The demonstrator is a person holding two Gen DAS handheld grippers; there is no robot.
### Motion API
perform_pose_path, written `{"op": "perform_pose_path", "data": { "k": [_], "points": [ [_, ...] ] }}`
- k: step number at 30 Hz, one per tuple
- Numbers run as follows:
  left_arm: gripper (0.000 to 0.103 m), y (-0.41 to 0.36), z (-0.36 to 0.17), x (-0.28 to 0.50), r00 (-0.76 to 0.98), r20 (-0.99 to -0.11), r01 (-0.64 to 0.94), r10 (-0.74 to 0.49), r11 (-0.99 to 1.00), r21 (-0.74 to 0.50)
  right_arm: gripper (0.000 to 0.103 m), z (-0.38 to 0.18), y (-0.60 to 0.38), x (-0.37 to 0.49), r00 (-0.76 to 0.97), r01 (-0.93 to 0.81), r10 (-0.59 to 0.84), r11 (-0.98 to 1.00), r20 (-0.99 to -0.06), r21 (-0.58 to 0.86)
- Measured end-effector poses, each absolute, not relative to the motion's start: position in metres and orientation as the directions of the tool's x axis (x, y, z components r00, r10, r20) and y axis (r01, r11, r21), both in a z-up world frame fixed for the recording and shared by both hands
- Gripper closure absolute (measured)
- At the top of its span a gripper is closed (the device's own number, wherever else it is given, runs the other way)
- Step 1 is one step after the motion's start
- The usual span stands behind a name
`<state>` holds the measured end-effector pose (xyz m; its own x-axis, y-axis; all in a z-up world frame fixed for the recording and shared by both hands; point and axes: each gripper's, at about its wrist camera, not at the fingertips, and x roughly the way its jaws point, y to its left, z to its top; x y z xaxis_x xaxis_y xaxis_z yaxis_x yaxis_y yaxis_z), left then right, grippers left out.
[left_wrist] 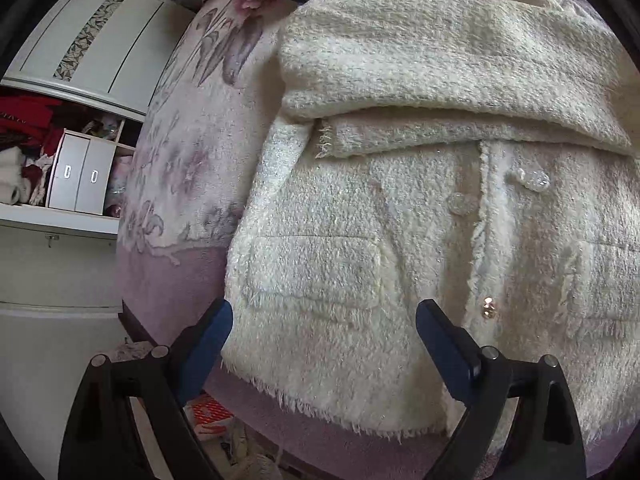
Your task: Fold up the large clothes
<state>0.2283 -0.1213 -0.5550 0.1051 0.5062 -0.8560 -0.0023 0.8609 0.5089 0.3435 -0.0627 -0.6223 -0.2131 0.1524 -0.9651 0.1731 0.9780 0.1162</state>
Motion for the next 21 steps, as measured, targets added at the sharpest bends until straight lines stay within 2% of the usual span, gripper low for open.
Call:
{"op": "perform_pose_path", "data": {
  "k": [4,7,10,11,14,17,19,21],
  "points": [
    [0.008,-0.174,-0.563,0.212,0.065,-0.861,0.013,0.505,0.862,0.507,0.042,-0.649,-0.082,0.360,-0.241,0.090,0.193,0.980,-0.951,0.176],
    [0.008,-0.211,-0.579,0.205,0.030,-0.858,0.042,0.513,0.857,0.513,0.042,-0.690,-0.103,0.326,-0.331,-0.007,0.173,0.983,-0.928,0.186],
    [0.008,-0.238,-0.587,0.202,0.008,-0.856,0.060,0.517,0.854,0.517,0.043,-0.681,-0.093,0.301,-0.293,-0.196,0.081,0.970,-0.953,0.143],
    [0.008,-0.246,-0.588,0.202,0.007,-0.856,0.067,0.518,0.853,0.517,0.043,-0.674,-0.097,0.300,-0.297,-0.195,0.094,0.968,-0.950,0.157],
    [0.008,-0.263,-0.585,0.206,0.045,-0.838,0.097,0.543,0.833,0.545,0.043,-0.650,-0.151,0.316,-0.270,0.021,0.331,0.941,-0.904,0.338],
    [0.008,-0.263,-0.579,0.226,0.112,-0.788,0.078,0.605,0.785,0.614,0.043,-0.643,-0.222,0.358,-0.182,0.296,0.603,0.787,-0.776,0.542],
    [0.008,-0.256,-0.577,0.246,0.151,-0.738,0.034,0.658,0.742,0.669,0.043,-0.644,-0.253,0.401,-0.108,0.391,0.700,0.683,-0.706,0.617],
    [0.008,-0.244,-0.576,0.269,0.165,-0.708,-0.026,0.686,0.721,0.692,0.042,-0.656,-0.274,0.446,-0.058,0.400,0.718,0.653,-0.693,0.643]
  ]
}}
